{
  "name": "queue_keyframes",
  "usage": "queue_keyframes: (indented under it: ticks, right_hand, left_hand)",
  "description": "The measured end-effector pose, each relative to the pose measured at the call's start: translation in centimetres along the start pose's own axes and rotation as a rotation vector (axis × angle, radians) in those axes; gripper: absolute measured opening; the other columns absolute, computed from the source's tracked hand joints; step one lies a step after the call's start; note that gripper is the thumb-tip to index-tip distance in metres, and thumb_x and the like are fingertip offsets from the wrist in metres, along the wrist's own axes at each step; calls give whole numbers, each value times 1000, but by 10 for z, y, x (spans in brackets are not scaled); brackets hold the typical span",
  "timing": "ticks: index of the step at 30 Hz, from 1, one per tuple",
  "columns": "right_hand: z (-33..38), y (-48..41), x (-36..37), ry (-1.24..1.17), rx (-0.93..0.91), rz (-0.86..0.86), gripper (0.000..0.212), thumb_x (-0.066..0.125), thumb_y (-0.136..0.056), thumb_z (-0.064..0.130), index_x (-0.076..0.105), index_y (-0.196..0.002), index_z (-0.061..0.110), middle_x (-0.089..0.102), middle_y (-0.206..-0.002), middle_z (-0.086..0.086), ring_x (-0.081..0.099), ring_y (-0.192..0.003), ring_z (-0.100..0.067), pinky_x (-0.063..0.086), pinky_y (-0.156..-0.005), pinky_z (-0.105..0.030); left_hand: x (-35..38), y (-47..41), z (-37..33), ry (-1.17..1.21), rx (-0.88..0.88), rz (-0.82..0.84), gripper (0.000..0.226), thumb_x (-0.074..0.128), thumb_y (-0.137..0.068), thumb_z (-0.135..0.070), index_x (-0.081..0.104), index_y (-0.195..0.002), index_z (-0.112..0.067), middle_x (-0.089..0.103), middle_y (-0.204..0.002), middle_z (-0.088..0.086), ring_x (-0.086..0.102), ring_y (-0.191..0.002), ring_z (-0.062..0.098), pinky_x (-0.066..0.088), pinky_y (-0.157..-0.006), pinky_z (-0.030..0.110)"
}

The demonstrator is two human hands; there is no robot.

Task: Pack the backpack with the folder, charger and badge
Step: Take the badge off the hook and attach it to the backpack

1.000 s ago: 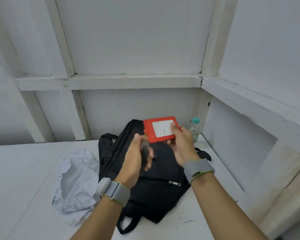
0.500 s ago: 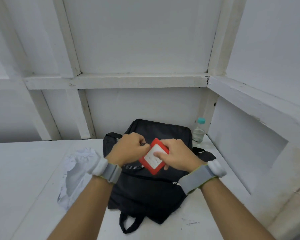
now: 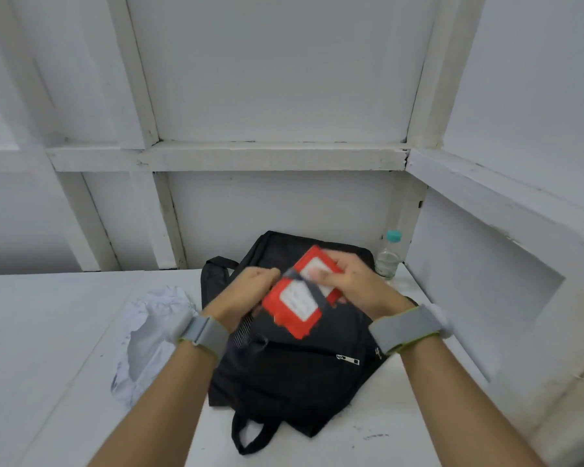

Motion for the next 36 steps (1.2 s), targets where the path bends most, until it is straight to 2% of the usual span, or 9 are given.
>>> queue_keyframes:
  ticks: [2,5,11,17,20,24,28,32,36]
  right_hand:
    - [-11,0,6,437,52,62,11,58,-96,24,60,-86,20,60,-70,9,57,-60,-8,43,-57,-25]
    - [-19,-7,3,670,86,-225,12,51,-97,27,50,-87,20,59,-84,0,57,-78,-24,40,-70,-33]
    - [-18,-14,-6,-37,72,-828,8,52,-97,28,53,-91,23,67,-92,-4,64,-74,-21,56,-66,-42]
    - [-10,-7,-16,-667,73,-621,10,50,-100,16,60,-95,17,70,-82,1,64,-68,-10,38,-48,-20]
    - [-13,0,-15,-473,76,-323,12,52,-97,9,61,-103,14,65,-83,-5,59,-68,-18,41,-50,-27]
    - [-27,7,0,344,182,-40,9,51,-100,26,52,-109,24,62,-88,0,61,-69,-14,52,-59,-29]
    - [-29,-1,5,586,121,-307,15,44,-101,33,45,-112,23,62,-101,-6,61,-90,-27,49,-79,-39]
    - [-27,-5,11,323,33,-506,16,45,-102,30,49,-110,16,61,-93,1,60,-83,-17,47,-66,-25]
    - [-38,-5,15,127,-4,-538,18,48,-101,28,54,-113,15,63,-96,0,61,-81,-8,46,-58,-10]
  left_hand:
    - [-13,0,-20,-178,24,-46,28,50,-86,-22,44,-60,-15,35,-49,-2,27,-46,16,20,-44,25]
    - [-8,7,-39,-429,149,-166,32,50,-89,-28,45,-64,-11,39,-56,-3,36,-52,14,29,-52,30]
    - [52,25,-7,159,216,55,36,35,-106,-28,56,-82,-11,34,-54,-7,31,-46,10,29,-44,21]
    - [35,7,30,236,78,60,31,50,-101,-27,72,-91,-8,40,-58,-2,37,-46,11,33,-50,21]
    - [10,-4,21,334,83,-13,15,61,-94,-12,74,-89,-6,60,-69,9,51,-55,13,43,-56,24]
    - [-10,-7,-4,140,146,-128,4,76,-82,-14,77,-85,-17,73,-74,6,66,-62,13,51,-61,22]
    - [2,8,-18,-156,266,-334,9,68,-87,-27,77,-89,-29,74,-78,-12,67,-74,-4,46,-64,4]
    - [26,17,-12,-21,317,-365,21,63,-91,-38,76,-105,-28,73,-95,-18,67,-90,-7,53,-81,16]
    - [26,12,4,50,217,-467,12,74,-78,-49,71,-84,-39,63,-107,-11,60,-99,2,51,-84,20]
Point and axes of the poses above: each hand's wrist, its own y-axis away from the middle knuckle, its own x-axis out of the palm, z = x × y, the point moved 4 cm from there along -y, towards the middle knuckle
